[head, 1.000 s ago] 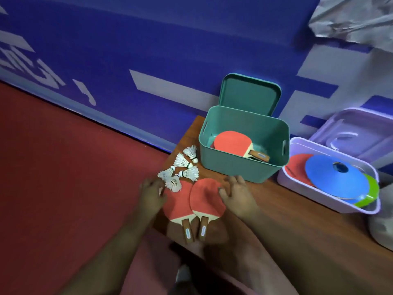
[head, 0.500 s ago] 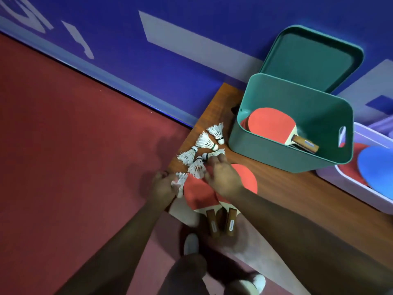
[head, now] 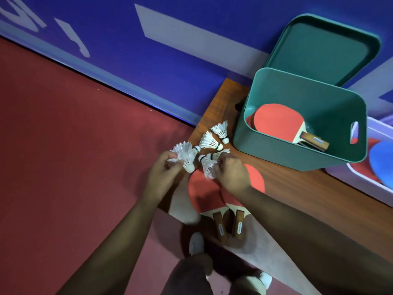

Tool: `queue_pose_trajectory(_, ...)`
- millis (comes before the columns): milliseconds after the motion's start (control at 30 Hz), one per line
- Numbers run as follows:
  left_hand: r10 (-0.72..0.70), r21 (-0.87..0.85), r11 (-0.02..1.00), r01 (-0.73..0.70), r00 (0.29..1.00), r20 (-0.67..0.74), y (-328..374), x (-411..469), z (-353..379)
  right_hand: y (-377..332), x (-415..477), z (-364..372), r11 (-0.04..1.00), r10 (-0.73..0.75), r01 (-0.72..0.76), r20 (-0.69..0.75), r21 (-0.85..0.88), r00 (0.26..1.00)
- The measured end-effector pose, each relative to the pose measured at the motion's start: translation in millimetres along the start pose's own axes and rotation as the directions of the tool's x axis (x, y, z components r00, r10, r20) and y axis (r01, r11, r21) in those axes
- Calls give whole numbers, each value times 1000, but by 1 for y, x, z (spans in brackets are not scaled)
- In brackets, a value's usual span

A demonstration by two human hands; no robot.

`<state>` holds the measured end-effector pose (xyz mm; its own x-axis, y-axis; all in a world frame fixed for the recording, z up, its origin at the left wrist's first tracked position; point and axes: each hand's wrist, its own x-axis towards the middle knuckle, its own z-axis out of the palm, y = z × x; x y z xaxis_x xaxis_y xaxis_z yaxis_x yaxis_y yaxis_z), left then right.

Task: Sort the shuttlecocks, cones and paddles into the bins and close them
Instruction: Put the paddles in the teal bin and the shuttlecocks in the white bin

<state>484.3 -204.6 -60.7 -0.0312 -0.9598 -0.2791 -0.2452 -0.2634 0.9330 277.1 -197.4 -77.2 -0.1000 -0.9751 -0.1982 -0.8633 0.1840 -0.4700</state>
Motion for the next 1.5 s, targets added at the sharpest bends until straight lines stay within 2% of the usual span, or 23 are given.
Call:
queue_pose_trajectory(100,88,-118,990,-78,993,80,18,6,22,18,-9,-28,977,82,-79,-7,200,997)
queue_pose_trajectory(167,131,-147,983,-111,982,136,21,14,38,30,-17,-50,884,173,-154,-5,441,985)
queue_pose_trajectory(233,130,-67,991,-119,970,205,23,24,52,42,-27,-75,755,251,-180,-24,630,968)
queue_pose_trajectory(300,115,104,983,-152,948,297,22,33,65,51,-34,-97,677,273,-161,-42,718,961)
queue_pose_trajectory(333,130,175,963,-203,925,357,24,35,73,55,-38,-108,657,280,-156,-47,738,959)
queue_pose_trajectory(400,193,212,923,-320,865,463,29,35,88,61,-43,-122,662,283,-159,-48,732,958)
queue_pose_trajectory(533,278,155,880,-450,750,600,48,26,114,71,-49,-124,760,277,-205,-22,617,961)
queue_pose_trajectory(633,308,135,848,-513,683,663,53,21,128,73,-56,-113,758,328,-250,-20,603,945)
queue_pose_trajectory(667,313,156,831,-535,680,663,53,21,132,70,-59,-110,704,358,-284,21,651,934)
queue_pose_trajectory(700,328,165,816,-554,679,657,52,20,134,68,-62,-108,599,383,-322,91,733,919)
queue_pose_trajectory(800,318,120,848,-516,678,663,55,19,136,63,-70,-108,143,398,-443,358,885,844)
queue_pose_trajectory(833,286,119,869,-481,683,672,57,20,133,65,-70,-107,36,403,-447,397,894,825)
queue_pose_trajectory(867,252,134,888,-441,708,660,59,24,130,69,-70,-107,-21,418,-438,406,899,813)
queue_pose_trajectory(933,195,190,922,-337,829,525,50,39,115,77,-69,-103,-45,451,-431,403,901,796)
queue_pose_trajectory(1000,207,342,895,-287,945,251,29,59,96,83,-68,-99,-15,476,-444,397,896,785)
queue_pose_trajectory(1033,214,450,855,-257,966,144,16,70,86,85,-67,-97,-3,480,-455,401,890,781)
queue_pose_trajectory(1100,153,640,755,-145,987,42,-3,84,73,85,-65,-95,20,481,-474,407,880,777)
queue_pose_trajectory(1200,-63,737,676,10,997,44,-14,91,69,80,-63,-89,34,479,-478,405,878,778)
queue_pose_trajectory(1267,-147,763,646,33,986,82,-20,91,68,76,-61,-85,37,482,-487,411,873,774)
queue_pose_trajectory(1367,-169,813,582,9,979,110,-25,84,64,72,-57,-81,48,470,-503,425,863,774)
queue_pose_trajectory(1433,-155,754,655,46,985,74,-21,78,62,68,-54,-82,62,449,-496,420,866,789)
queue_pose_trajectory(1500,-136,555,824,115,991,-4,-11,69,62,64,-52,-82,69,406,-469,405,880,819)
